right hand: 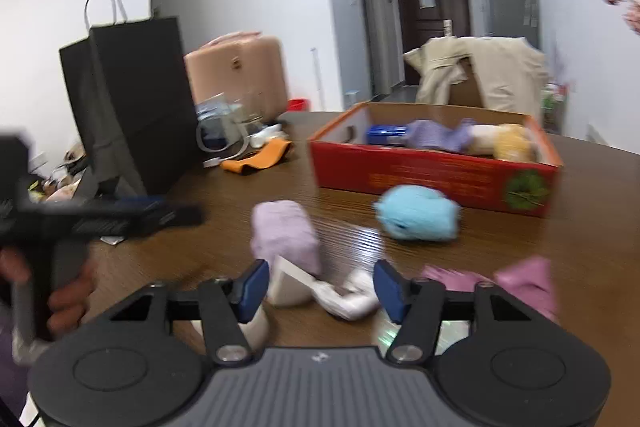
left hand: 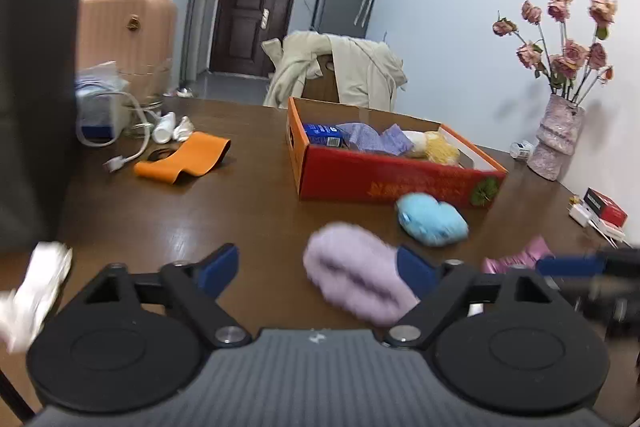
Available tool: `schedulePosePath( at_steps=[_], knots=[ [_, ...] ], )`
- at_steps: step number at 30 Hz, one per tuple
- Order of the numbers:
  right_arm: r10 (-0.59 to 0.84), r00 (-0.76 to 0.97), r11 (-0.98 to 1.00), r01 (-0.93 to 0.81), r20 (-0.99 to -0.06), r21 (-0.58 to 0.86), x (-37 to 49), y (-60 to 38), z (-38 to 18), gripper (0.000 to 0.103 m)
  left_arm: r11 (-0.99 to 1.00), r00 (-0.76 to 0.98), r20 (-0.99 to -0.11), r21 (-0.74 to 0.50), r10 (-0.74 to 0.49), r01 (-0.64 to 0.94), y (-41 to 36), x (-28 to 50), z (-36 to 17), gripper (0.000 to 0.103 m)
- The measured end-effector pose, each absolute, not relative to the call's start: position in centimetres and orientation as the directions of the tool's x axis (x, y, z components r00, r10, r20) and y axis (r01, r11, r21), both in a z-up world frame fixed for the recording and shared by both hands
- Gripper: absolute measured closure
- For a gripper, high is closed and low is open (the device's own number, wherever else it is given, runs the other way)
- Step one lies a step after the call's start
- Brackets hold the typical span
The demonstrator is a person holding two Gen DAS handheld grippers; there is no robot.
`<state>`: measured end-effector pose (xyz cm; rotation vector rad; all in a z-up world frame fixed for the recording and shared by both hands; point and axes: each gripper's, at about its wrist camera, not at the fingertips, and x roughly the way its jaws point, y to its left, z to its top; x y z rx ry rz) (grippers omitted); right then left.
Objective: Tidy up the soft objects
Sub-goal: 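Grasp the lilac towel with both grippers and lift it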
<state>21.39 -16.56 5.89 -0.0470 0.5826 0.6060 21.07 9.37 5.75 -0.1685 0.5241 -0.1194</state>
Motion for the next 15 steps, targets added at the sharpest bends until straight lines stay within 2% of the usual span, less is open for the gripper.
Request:
schedulePosePath(
  at_steps=[2,6,8,13,15],
  knots=[
    [0.539,0.639,0.809,-0.575,-0.549,0.125,23.1,-13.9,5.4,0.065,0.973,0.837,-0.514,-0.214,-0.190,0.090,10.0,24.2,5.7,0.028],
    [0.486,0.636,0.814,-0.580,-0.600,0.045,25.8,-9.1,3.7,0.066,0.953,0.764,-0.585,-0.273,-0.271,0.129,10.7,29.4,3.7,0.034],
    [0.440,0.641,0.822,-0.569,-0.629,-0.005,26.9,-7.7,2.8,0.066,0.944,0.728,-0.618,-0.304,-0.297,0.127,10.9,30.9,2.3,0.047],
    [0.337,0.698,0.876,-0.478,-0.632,-0.062,28.9,-8.4,2.4,0.065,0.881,0.700,-0.575,-0.440,-0.425,0.174,12.4,31.0,0.6,0.065],
    [0.313,0.708,0.891,-0.450,-0.633,-0.063,29.4,-9.0,2.6,0.064,0.879,0.702,-0.569,-0.443,-0.429,0.178,12.5,30.7,0.5,0.065]
  ],
)
